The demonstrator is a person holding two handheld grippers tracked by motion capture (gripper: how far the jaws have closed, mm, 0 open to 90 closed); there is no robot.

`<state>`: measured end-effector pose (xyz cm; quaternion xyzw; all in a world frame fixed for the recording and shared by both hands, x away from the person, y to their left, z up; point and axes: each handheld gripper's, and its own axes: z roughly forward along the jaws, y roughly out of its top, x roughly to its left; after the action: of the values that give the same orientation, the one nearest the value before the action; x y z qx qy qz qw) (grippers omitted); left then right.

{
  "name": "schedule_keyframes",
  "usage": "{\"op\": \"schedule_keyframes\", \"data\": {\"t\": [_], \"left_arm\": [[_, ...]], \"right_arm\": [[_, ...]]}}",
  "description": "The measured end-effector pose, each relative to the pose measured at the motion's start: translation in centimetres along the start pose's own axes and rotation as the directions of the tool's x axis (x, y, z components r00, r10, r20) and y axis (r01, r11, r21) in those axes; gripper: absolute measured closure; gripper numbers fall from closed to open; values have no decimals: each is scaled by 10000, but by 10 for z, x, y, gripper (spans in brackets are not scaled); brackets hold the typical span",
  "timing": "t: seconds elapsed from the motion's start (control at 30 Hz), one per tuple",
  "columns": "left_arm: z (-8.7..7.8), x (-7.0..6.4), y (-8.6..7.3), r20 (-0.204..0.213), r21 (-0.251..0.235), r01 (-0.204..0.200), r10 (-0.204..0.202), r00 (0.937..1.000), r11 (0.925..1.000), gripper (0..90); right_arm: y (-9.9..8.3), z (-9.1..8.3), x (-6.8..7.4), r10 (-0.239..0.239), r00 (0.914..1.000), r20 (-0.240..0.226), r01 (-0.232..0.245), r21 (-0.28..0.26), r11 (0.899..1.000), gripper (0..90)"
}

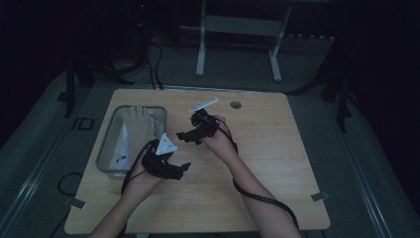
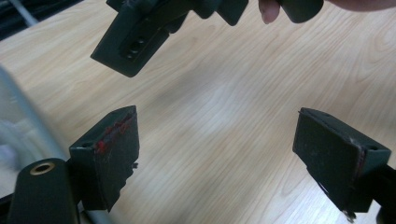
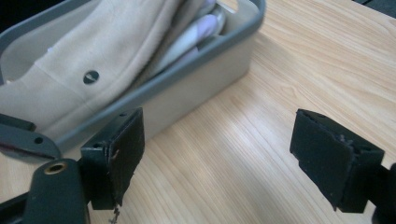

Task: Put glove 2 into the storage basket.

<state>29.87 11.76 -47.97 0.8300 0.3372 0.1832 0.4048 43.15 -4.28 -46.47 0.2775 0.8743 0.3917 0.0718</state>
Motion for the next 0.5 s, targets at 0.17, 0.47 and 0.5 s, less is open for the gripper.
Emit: {"op": "schedule_keyframes", "data": {"t": [0.17, 0.47, 0.5], "left_arm": [[12, -9, -1, 428, -263, -110, 121, 9990, 9996, 150], [32, -23, -4, 960, -147, -353, 365, 9947, 9993, 149], [34, -25, -5, 974, -88, -397, 404, 9944, 9992, 149]], "right_arm": [[-18, -7, -7, 46, 10000, 87, -47, 78, 10000, 177], [-49, -16, -17, 8, 9997, 224, -10, 89, 10000, 178], [-52, -16, -17, -9, 9998, 198, 7, 92, 10000, 178]]}}
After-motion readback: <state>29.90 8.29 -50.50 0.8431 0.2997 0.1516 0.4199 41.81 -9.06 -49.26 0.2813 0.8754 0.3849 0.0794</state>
